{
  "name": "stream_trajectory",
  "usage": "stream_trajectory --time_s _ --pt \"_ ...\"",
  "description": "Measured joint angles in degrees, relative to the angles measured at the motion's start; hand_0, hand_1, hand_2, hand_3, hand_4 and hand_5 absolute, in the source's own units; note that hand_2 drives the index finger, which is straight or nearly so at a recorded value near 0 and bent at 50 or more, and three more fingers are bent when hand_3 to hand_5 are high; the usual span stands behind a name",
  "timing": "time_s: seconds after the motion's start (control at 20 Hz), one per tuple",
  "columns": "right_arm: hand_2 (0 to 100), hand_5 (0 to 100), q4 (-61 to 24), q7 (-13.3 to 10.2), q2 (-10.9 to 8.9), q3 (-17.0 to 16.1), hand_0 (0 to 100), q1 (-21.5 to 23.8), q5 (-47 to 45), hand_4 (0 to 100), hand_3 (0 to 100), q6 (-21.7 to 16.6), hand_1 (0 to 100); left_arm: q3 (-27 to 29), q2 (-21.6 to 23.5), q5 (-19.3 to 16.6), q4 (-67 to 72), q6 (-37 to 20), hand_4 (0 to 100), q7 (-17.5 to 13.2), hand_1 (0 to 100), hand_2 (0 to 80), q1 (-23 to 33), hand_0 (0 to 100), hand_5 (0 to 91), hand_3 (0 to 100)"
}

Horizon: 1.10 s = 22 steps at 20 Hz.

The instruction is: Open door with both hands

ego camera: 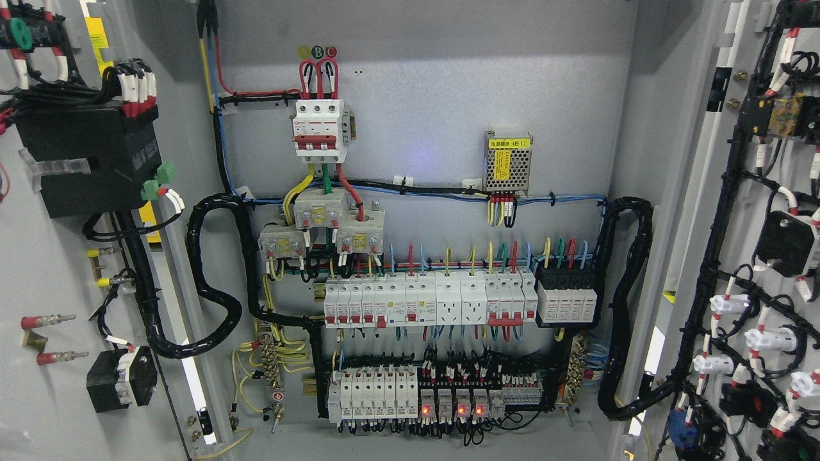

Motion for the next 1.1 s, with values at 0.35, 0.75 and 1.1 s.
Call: stream_trajectory --time_s 0.35,0.75,1.1 --pt "0 0 -1.9 -4.0 -1.8 -6.3 22 5.3 0.7 0 0 -0.6 1 0.0 0.0 0.0 0.0 0.0 0 0.0 0 0.0 0.0 0 0.0 0" --pt "0 0 -9.9 -16.6 -7.52 -13.1 22 18.5 1.7 0 0 -2.7 1 0.0 -0.3 0.0 0.0 0.0 0 0.1 0 0.0 0.0 0 0.0 0" --pt "0 0 -15.7 -18.4 -13.16 -20.5 22 32.8 1.7 0 0 -12.9 1 0.0 -1.1 0.0 0.0 0.0 0 0.3 0 0.0 0.0 0 0.0 0"
